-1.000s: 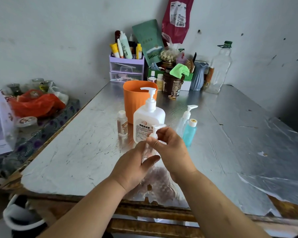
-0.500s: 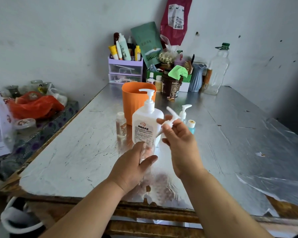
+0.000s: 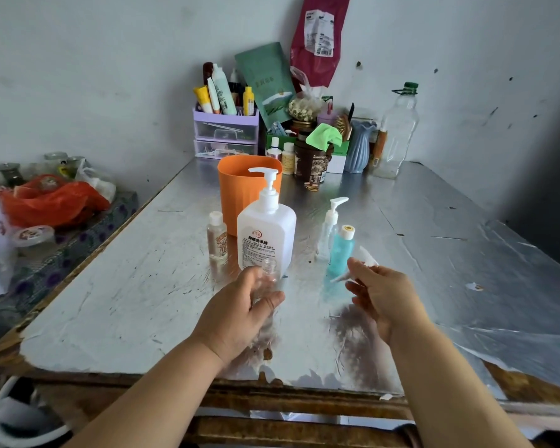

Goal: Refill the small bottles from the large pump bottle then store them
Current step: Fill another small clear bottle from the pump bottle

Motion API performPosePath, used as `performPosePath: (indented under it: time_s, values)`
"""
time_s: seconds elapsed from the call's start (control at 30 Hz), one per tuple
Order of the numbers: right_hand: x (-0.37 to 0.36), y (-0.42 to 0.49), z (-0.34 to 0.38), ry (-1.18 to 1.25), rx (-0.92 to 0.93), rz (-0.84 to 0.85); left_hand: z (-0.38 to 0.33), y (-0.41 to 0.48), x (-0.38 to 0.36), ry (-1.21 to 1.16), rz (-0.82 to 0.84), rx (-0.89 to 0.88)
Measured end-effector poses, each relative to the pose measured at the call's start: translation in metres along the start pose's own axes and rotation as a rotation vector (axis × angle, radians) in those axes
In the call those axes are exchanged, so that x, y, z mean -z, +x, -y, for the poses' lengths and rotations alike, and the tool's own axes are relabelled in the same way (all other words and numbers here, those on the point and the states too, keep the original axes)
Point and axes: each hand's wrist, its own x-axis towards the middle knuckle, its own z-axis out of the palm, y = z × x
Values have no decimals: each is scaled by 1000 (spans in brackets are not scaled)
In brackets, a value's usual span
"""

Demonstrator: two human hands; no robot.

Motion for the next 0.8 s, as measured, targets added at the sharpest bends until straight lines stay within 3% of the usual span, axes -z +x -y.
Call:
performPosePath:
  time_s: [0.2, 0.47, 0.6, 0.7, 0.8]
  values:
    - [10, 8, 3, -630, 42, -20, -4, -2, -1, -2, -8, -7]
    - [12, 13, -1, -891, 117, -163, -4, -2, 0, -9, -38, -14]
    - [-2, -3, 18, -776, 412, -188, -2, -2, 0, -19, -74, 2]
    - [-31, -12, 38, -667, 614, -48, -2, -3, 1, -59, -118, 2]
    - [-71, -16, 60, -722, 711, 91, -3, -4, 3, -80, -177, 4]
